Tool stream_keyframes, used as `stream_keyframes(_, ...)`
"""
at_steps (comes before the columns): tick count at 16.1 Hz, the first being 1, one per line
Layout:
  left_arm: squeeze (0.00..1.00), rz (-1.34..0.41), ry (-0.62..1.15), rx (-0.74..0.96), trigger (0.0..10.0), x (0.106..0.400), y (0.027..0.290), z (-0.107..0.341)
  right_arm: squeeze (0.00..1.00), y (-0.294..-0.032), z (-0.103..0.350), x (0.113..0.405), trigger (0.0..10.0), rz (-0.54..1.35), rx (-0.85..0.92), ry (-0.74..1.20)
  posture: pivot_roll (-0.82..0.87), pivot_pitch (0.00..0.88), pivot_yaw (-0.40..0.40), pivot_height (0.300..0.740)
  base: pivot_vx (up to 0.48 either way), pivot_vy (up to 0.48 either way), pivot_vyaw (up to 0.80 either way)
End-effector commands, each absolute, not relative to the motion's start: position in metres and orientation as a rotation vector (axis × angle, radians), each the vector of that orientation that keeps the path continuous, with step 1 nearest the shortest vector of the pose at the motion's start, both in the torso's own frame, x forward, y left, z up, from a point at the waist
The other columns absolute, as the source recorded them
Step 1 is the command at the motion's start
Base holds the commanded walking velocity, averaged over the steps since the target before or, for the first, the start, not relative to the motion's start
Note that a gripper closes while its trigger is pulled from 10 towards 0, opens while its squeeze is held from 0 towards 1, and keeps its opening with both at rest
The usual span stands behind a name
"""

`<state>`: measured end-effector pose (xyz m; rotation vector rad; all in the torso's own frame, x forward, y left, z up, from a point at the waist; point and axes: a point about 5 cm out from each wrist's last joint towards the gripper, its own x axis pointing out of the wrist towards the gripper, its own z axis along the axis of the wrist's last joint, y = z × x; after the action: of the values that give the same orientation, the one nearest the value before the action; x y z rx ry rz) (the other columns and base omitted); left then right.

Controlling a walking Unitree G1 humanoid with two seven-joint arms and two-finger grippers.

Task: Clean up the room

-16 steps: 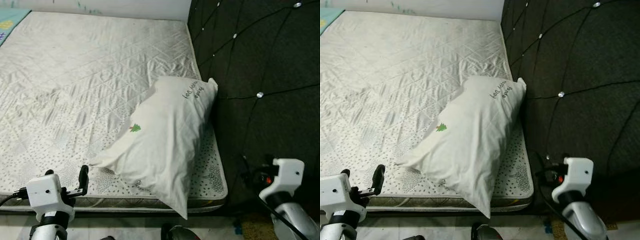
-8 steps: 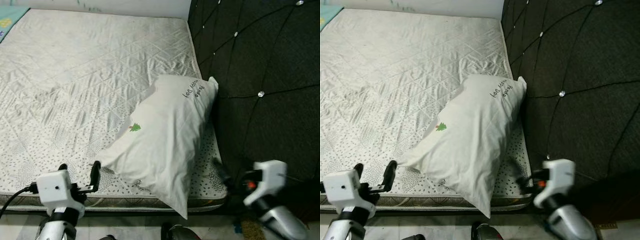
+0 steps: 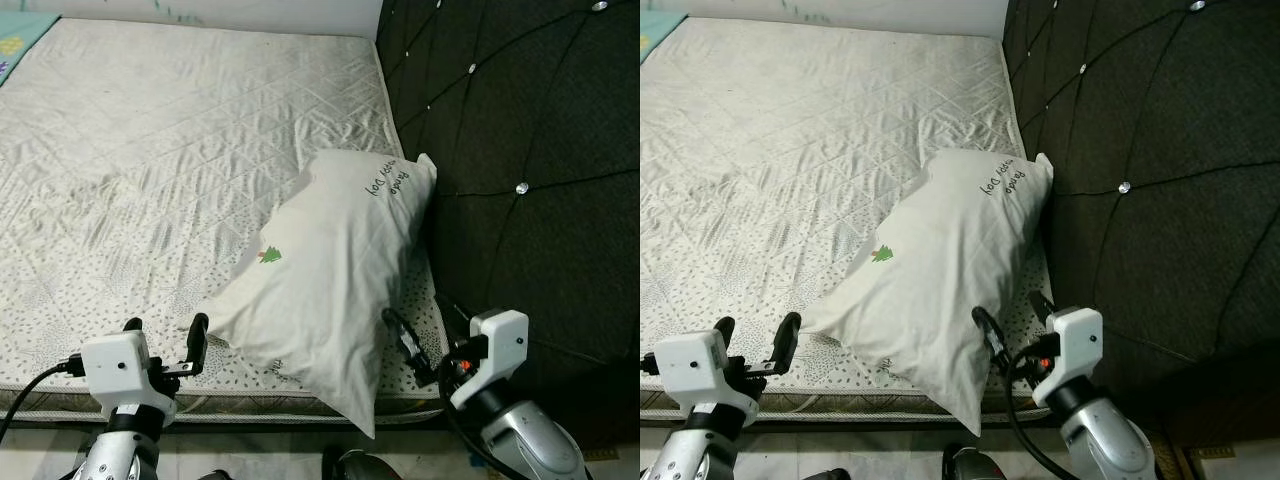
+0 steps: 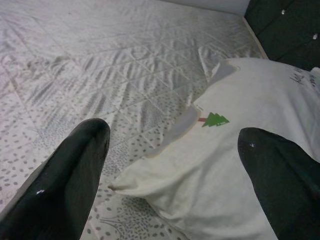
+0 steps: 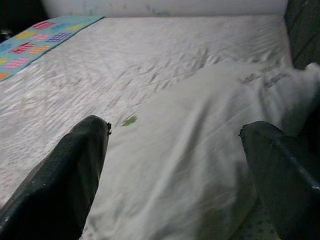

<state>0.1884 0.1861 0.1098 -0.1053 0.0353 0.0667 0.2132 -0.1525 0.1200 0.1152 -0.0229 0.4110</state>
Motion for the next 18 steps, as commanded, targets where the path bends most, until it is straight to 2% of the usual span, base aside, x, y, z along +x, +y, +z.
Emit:
stream_keyframes(1,0.00,0.079,0.066,-0.103,10.0,0.187,0.185,0.105,0.00,-0.154,0.116,0.211,10.0,0.375,0.086,-0.011,-0.03,0.207,-0.064,0.740,0.000,0.000,0.00)
stream_keyframes(8,0.00,0.100,0.066,-0.075,10.0,0.192,0.186,0.106,0.00,-0.168,0.110,0.215,10.0,0.178,0.002,0.007,-0.04,0.224,-0.053,0.740,0.000,0.000,0.00)
stream_keyframes(14,0.00,0.079,0.077,-0.073,10.0,0.191,0.184,0.106,0.00,-0.167,0.106,0.211,10.0,0.149,-0.002,0.043,-0.04,0.241,-0.041,0.740,0.000,0.000,0.00)
stream_keyframes(18,0.00,0.074,0.087,-0.075,10.0,0.191,0.184,0.105,0.00,-0.166,0.105,0.211,10.0,0.144,-0.004,0.057,-0.04,0.244,-0.041,0.700,0.000,0.000,0.00)
